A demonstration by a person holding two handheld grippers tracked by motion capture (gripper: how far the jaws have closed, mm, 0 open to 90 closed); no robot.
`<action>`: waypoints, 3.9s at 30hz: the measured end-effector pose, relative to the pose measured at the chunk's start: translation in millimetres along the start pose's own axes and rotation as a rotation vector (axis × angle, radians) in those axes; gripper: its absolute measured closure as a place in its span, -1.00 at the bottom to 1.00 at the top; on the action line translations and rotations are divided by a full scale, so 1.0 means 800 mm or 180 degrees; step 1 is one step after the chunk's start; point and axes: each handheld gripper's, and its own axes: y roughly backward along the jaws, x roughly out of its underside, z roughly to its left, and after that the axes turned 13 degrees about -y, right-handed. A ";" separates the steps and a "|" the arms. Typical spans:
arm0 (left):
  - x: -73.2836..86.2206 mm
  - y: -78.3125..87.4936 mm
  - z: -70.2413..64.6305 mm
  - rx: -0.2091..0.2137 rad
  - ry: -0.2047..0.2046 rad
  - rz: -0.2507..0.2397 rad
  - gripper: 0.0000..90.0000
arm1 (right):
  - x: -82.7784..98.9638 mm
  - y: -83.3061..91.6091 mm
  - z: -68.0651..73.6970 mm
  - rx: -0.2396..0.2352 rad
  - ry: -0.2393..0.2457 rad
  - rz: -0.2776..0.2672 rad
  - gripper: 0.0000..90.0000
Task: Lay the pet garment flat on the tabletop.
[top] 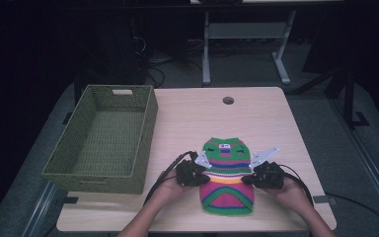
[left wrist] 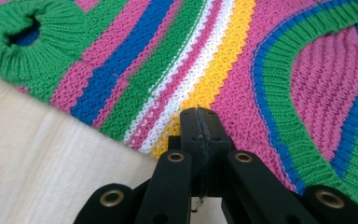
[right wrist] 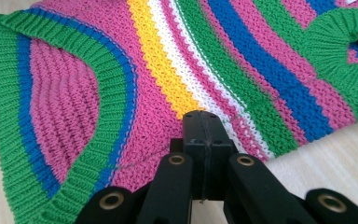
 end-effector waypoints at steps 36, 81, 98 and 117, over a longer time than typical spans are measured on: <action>0.013 0.002 0.030 -0.0153 0.0267 -0.0087 1.00 | -0.024 -0.019 -0.023 -0.0031 -0.0222 -0.0207 1.00; 0.023 0.040 0.015 -0.0246 0.0398 -0.0382 -0.04 | -0.001 0.026 -0.033 -0.0001 -0.0419 -0.0440 -0.04; 0.032 0.048 -0.001 -0.0312 0.0439 -0.0410 -0.30 | 0.029 0.047 -0.037 0.0007 -0.0536 -0.0457 -0.15; 0.059 0.060 -0.025 -0.0389 0.0417 -0.0407 -0.35 | 0.072 0.065 -0.042 0.0082 -0.0678 -0.0512 -0.21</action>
